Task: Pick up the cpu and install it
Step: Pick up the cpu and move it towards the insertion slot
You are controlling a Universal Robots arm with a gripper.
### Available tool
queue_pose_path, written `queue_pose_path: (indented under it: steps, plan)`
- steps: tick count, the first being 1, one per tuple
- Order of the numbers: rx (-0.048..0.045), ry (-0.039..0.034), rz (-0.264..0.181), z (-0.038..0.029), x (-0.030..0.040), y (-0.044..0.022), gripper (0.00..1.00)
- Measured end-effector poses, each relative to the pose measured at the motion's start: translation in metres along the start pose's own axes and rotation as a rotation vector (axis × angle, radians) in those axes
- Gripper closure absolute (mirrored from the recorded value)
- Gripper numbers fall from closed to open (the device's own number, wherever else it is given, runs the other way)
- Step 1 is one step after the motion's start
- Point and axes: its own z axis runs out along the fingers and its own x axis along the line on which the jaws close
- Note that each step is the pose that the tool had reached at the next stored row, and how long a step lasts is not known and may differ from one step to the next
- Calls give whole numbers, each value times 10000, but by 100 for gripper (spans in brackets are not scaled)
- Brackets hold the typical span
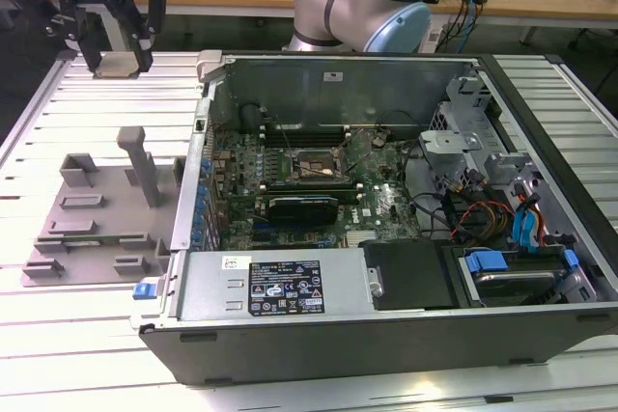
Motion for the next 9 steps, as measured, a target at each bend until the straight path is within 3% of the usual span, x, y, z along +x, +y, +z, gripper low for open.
queue_pose_path:
  steps: [9]
  plan:
    - [0,0,-1,3,-138,3,45]
